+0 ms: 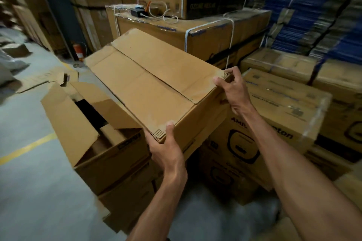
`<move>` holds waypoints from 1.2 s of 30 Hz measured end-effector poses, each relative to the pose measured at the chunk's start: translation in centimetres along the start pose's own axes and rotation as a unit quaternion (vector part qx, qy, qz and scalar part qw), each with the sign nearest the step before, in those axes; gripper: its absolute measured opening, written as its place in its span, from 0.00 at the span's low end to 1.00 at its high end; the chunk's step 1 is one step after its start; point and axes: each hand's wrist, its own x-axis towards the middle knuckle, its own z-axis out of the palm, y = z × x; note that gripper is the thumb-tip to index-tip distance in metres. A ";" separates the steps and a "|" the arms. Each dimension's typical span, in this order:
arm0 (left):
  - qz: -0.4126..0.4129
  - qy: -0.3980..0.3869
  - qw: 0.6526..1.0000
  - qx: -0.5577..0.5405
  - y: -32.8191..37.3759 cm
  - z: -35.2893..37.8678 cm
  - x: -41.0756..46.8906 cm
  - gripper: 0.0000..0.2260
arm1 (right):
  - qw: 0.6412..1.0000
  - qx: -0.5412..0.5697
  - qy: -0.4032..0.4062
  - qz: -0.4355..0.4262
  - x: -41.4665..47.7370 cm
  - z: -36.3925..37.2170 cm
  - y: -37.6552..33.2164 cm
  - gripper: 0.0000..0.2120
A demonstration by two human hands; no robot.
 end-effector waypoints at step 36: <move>0.148 -0.399 0.901 0.090 2.6 18.1 -7.3 0.25 | 0.863 0.106 0.493 0.038 -11.1 -23.2 0.2 0.12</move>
